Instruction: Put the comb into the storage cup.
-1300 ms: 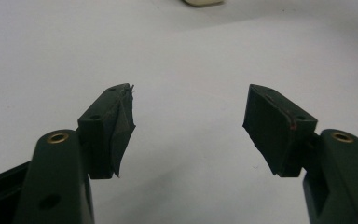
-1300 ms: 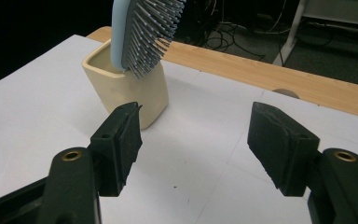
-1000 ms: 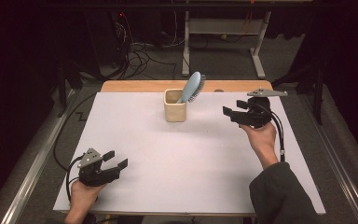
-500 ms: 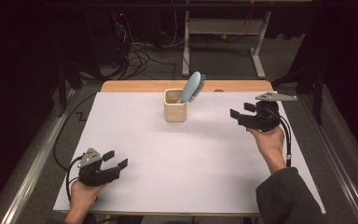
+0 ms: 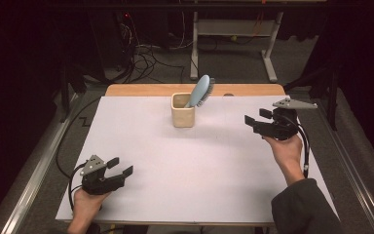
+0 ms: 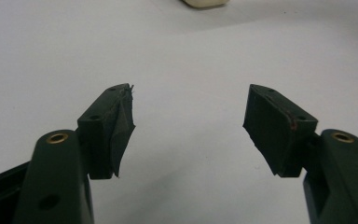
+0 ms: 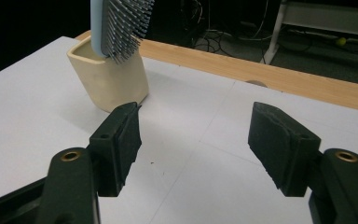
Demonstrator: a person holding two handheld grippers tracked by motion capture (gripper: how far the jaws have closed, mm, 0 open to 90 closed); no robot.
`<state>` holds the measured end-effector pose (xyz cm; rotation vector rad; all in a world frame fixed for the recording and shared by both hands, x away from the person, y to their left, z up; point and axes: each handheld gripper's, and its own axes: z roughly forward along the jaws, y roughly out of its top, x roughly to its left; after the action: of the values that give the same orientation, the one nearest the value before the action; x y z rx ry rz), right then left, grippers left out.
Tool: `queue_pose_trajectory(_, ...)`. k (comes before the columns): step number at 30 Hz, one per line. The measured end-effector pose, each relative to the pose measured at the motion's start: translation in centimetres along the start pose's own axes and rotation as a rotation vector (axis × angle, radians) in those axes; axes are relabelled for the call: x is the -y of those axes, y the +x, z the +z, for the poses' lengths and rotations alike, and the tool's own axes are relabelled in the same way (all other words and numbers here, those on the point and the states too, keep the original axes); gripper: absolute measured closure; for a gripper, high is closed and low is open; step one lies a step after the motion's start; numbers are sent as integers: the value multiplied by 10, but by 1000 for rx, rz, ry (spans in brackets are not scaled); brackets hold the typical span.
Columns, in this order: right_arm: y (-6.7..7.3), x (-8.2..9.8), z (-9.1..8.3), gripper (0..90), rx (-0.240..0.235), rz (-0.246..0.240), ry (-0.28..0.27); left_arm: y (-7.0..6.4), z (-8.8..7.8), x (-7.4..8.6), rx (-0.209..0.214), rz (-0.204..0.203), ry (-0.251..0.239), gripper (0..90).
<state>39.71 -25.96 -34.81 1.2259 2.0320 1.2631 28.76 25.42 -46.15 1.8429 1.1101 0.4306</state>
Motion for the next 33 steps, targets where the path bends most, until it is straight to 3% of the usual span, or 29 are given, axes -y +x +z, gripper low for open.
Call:
queue_pose_trajectory(18,0,6,-16,343,-15,-16,-19,0,0,0,-4,1,0,335)
queue_pose_trajectory(33,-3,11,-30,333,-16,0,-40,0,-1,0,-5,-1,-4,334)
